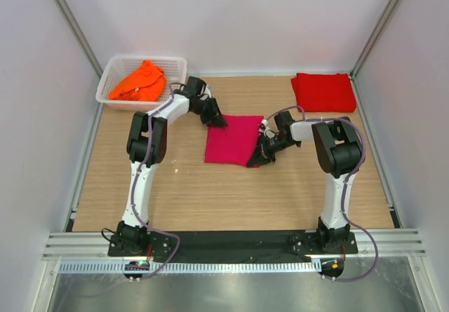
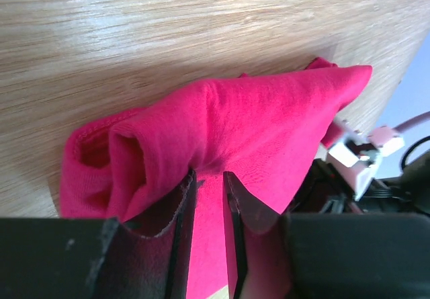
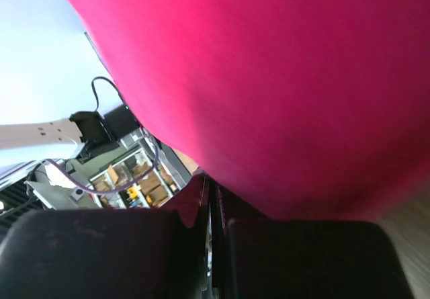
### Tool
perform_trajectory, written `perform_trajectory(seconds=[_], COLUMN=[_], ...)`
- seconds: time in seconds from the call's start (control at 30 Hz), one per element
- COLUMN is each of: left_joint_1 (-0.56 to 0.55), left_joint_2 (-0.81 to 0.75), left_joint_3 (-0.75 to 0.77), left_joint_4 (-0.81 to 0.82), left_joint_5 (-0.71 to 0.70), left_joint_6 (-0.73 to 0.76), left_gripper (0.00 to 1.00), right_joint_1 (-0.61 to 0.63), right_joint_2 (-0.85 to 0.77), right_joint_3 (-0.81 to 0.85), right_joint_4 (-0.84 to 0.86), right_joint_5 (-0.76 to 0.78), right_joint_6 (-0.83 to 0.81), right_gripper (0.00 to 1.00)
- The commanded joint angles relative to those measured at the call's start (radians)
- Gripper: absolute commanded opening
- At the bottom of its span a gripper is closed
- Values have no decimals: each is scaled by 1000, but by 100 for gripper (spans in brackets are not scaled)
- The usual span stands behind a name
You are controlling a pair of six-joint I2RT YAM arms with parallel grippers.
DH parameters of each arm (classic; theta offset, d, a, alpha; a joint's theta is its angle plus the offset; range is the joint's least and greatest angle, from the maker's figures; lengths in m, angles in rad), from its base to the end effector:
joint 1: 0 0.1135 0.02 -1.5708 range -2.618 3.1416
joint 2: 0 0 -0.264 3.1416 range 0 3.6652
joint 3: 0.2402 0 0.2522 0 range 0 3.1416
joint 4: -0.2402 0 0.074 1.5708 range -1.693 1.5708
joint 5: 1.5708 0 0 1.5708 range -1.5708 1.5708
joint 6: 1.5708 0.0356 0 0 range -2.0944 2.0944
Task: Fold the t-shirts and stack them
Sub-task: Fold the tshirt, then neatly place the folded tshirt to the corner
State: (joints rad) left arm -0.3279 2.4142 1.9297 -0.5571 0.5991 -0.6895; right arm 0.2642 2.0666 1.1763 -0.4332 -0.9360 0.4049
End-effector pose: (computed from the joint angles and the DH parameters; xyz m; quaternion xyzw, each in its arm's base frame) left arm 0.4802 -0.1846 0.1388 -0.0899 0.9211 -0.3705 0.0795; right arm 0.3493 0.1242 0.1008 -0.0068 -0.8874 -0.4590 0.0430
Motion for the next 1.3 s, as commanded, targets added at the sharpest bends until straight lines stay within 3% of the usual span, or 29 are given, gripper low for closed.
perform_trajectory(seconds=[0.0, 0.2, 0.37, 0.4, 0.43, 0.57, 0.7, 0.83, 1.0, 1.27], left_joint_1=[13, 12, 7, 7, 1, -11, -10, -10, -10, -10], left_joint_2=[42, 20, -64, -79, -120, -208, -279, -322, -424, -543], left_joint_3=[14, 6, -18, -26, -25, -6, 12, -4, -161, -343], left_joint_4=[-61, -79, -101, -101, -101, -99, -109, -145, -138, -106], left_joint_5=[-78, -68, -27, -13, -7, 30, 53, 53, 54, 48], left_joint_6=[57, 84, 87, 85, 81, 70, 53, 68, 84, 81], left_gripper=[24, 25, 36, 39, 41, 47, 50, 50, 49, 47], right_joint_1=[-23, -92, -97, -97, -97, -100, -99, -102, -102, -86], right_joint_2=[-86, -146, -302, -324, -336, -295, -150, -27, 110, 200], right_joint_3=[-79, -156, -86, -77, -58, 48, 242, 405, 569, 574], right_joint_4=[57, 41, -114, -114, -111, -99, -119, -151, -170, -82], right_joint_5=[-14, 23, 205, 232, 302, 368, 399, 422, 373, 319], right_joint_6=[-3, 28, -18, -12, -3, 6, 5, -31, -75, -74], right_gripper=[1, 1, 5, 14, 41, 59, 77, 81, 82, 79])
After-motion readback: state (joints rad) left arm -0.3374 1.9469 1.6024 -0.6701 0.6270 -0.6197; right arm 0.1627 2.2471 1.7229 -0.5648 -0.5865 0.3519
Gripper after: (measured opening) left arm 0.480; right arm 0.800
